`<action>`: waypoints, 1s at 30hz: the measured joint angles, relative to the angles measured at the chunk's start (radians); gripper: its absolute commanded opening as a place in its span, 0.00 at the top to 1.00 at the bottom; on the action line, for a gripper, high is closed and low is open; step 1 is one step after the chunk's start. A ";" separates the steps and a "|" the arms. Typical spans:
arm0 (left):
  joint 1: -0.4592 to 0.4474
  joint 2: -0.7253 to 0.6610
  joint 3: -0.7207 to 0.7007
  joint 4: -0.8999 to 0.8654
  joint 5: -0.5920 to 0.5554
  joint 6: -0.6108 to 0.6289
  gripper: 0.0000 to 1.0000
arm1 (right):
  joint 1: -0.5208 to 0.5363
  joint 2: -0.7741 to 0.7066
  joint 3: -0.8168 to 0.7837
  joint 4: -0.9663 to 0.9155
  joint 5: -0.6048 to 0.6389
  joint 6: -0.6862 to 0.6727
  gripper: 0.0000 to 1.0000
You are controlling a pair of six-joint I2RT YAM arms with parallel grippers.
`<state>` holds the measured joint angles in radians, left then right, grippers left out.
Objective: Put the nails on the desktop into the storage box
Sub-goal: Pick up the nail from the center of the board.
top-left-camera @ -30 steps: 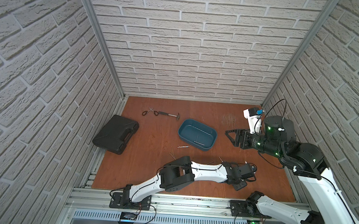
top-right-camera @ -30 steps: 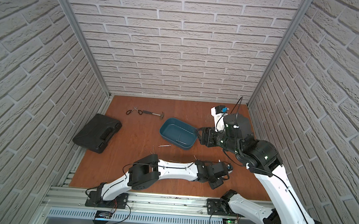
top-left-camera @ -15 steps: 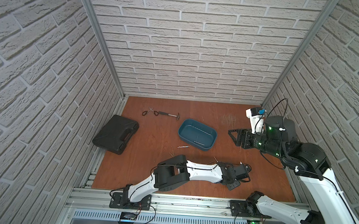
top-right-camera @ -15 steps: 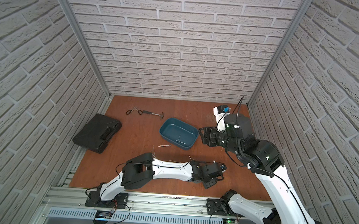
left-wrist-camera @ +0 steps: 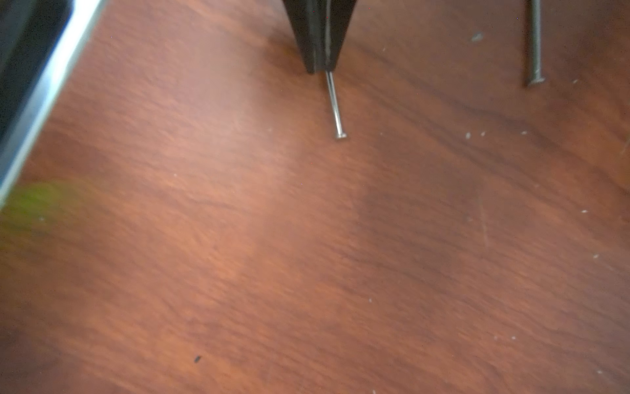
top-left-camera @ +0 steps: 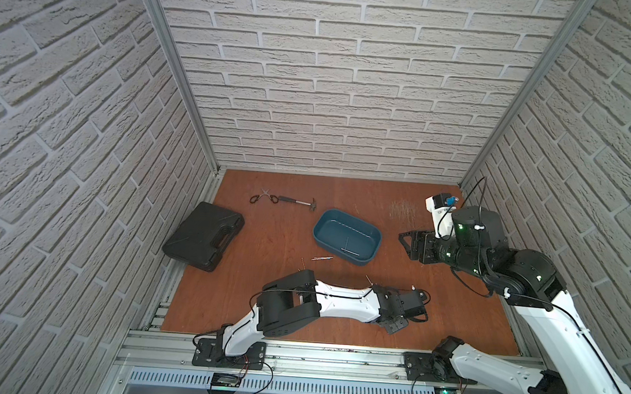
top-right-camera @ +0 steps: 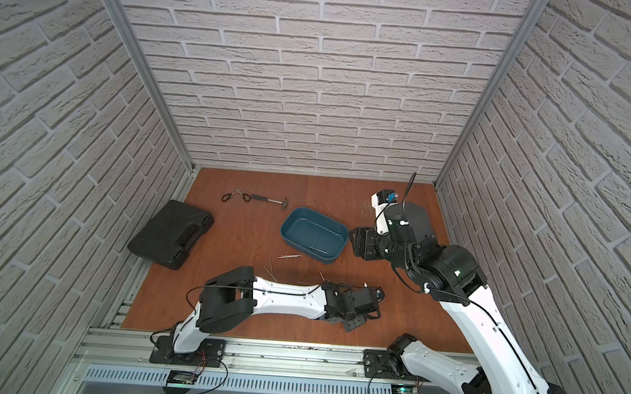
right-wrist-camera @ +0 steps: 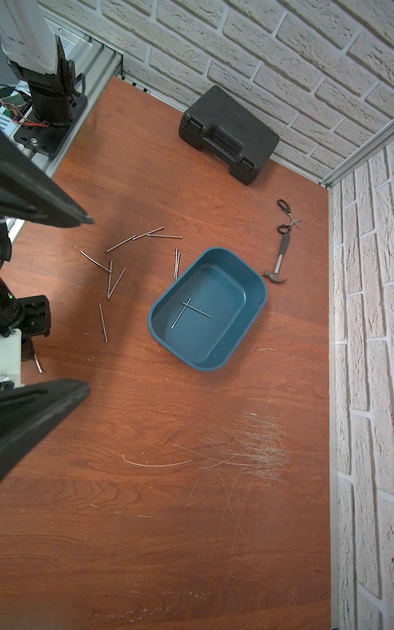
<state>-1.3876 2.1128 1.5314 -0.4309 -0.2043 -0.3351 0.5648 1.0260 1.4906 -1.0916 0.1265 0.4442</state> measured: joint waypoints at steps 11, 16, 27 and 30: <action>0.003 -0.094 -0.072 -0.008 -0.027 -0.018 0.81 | 0.000 0.033 -0.078 0.044 0.016 -0.004 0.23; 0.017 -0.060 -0.044 -0.043 -0.036 -0.061 0.68 | -0.004 0.025 -0.077 0.048 0.037 -0.008 0.23; 0.059 -0.021 -0.006 -0.130 -0.092 -0.220 0.71 | -0.009 -0.052 -0.071 0.047 0.064 -0.015 0.23; 0.065 -0.012 -0.005 -0.137 -0.085 -0.246 0.72 | -0.009 -0.063 -0.071 0.047 0.064 -0.016 0.22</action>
<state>-1.3224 2.1006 1.5261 -0.5674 -0.2893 -0.5812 0.5560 0.9630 1.4197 -1.0447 0.1909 0.4278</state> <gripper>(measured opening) 0.287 0.775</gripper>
